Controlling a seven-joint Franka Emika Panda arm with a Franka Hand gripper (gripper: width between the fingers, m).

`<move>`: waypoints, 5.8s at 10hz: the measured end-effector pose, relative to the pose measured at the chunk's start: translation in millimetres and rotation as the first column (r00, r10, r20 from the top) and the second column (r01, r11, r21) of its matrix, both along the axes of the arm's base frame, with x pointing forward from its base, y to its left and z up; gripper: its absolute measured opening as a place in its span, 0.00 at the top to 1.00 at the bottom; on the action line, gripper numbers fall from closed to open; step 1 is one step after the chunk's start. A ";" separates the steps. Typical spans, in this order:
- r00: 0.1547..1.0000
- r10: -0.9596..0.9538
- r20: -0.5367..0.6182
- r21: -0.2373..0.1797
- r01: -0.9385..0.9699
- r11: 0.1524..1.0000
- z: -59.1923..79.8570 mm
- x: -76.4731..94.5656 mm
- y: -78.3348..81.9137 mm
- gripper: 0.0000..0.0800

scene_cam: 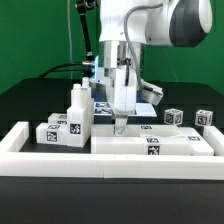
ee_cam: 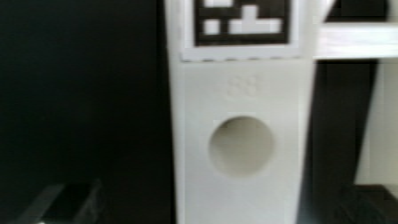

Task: Assemble chair

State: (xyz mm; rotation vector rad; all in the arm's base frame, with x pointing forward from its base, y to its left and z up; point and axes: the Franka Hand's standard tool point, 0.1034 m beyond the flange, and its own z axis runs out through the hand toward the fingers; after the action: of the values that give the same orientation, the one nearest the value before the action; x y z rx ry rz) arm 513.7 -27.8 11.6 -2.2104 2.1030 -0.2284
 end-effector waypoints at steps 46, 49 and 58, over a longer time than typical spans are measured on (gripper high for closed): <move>0.999 -0.036 0.005 0.267 0.034 0.963 125.0 -2.9 -35.3 0.64; 0.999 -0.041 0.004 0.253 0.038 0.967 122.4 -2.7 -33.5 0.64; 0.995 -0.096 -0.007 0.193 0.095 0.976 119.6 0.7 -25.1 0.64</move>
Offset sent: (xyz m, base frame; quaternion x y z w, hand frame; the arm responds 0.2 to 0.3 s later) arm 0.0050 -0.0100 -0.0008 0.0028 -0.0040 -0.0093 0.9999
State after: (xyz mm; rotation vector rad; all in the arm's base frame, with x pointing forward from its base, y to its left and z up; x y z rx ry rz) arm 514.4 -52.8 131.2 -2.0019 2.1318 -0.0306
